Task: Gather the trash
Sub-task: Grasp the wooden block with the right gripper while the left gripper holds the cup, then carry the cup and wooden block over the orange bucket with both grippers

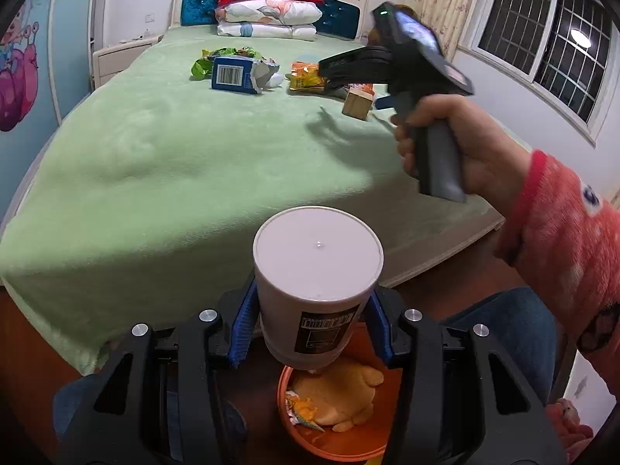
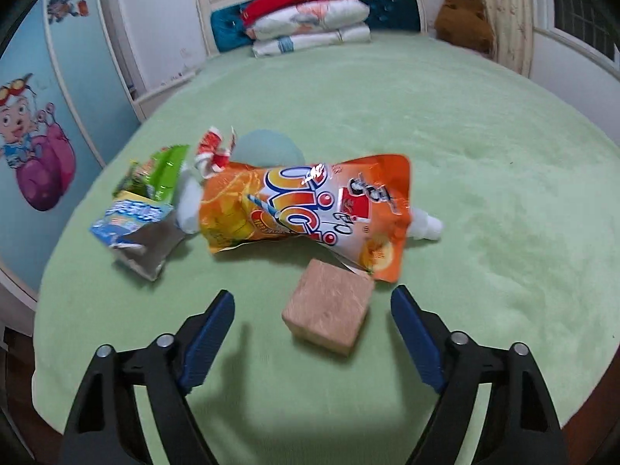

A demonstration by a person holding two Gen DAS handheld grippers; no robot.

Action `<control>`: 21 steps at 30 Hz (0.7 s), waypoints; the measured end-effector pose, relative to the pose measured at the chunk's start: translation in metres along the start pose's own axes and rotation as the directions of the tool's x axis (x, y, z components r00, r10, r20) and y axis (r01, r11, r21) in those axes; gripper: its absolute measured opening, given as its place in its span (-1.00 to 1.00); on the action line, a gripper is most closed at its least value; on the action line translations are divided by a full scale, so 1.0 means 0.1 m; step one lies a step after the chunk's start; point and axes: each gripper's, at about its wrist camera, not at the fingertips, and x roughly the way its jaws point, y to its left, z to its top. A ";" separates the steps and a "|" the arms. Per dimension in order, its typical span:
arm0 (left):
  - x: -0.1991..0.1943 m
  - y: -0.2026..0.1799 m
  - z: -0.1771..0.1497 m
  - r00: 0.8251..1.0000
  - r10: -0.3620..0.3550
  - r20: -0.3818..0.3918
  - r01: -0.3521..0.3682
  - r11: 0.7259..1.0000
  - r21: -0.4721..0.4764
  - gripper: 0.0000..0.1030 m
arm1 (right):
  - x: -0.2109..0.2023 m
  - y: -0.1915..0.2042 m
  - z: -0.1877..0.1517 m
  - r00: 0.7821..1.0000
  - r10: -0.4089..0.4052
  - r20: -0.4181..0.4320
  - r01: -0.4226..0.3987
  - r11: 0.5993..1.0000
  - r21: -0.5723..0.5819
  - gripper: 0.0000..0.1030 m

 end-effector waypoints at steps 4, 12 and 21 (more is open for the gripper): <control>-0.01 0.00 -0.01 1.000 -0.001 0.008 0.001 1.000 -0.013 -0.07 | 0.07 -0.03 0.01 0.999 -0.036 -0.026 0.037 0.999 0.025 -0.20; -0.01 -0.02 0.01 1.000 0.004 0.015 -0.004 1.000 -0.018 -0.07 | -0.12 -0.14 -0.02 1.000 -0.016 -0.007 0.016 1.000 0.001 -0.21; -0.04 -0.08 0.06 1.000 0.013 0.020 -0.013 1.000 -0.008 -0.07 | -0.55 -0.15 -0.06 0.998 0.026 0.051 -0.024 0.999 -0.047 -0.21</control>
